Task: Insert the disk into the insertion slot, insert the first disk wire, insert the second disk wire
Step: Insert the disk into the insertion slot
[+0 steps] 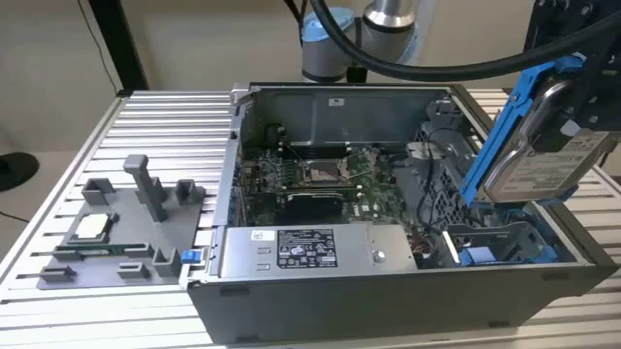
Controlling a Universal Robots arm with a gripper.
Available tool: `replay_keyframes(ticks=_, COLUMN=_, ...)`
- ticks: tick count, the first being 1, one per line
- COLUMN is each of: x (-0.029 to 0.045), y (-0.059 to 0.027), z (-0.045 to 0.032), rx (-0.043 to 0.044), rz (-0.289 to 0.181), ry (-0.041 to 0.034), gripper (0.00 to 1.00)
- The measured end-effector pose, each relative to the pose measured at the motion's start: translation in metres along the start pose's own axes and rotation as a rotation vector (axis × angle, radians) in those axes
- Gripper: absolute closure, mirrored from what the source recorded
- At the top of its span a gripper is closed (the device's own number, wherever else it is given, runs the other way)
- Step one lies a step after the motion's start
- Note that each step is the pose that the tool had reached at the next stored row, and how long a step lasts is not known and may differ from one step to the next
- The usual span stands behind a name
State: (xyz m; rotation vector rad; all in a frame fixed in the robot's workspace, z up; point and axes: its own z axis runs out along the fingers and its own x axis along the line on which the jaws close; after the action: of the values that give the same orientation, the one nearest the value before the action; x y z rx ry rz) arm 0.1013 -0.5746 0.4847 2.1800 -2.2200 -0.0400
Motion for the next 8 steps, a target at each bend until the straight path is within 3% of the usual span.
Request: replay_keyframes(ticks=8, x=0.0000, y=0.0000, z=0.0000, rx=0.0000, rz=0.000, ry=-0.0001, gripper=1.00)
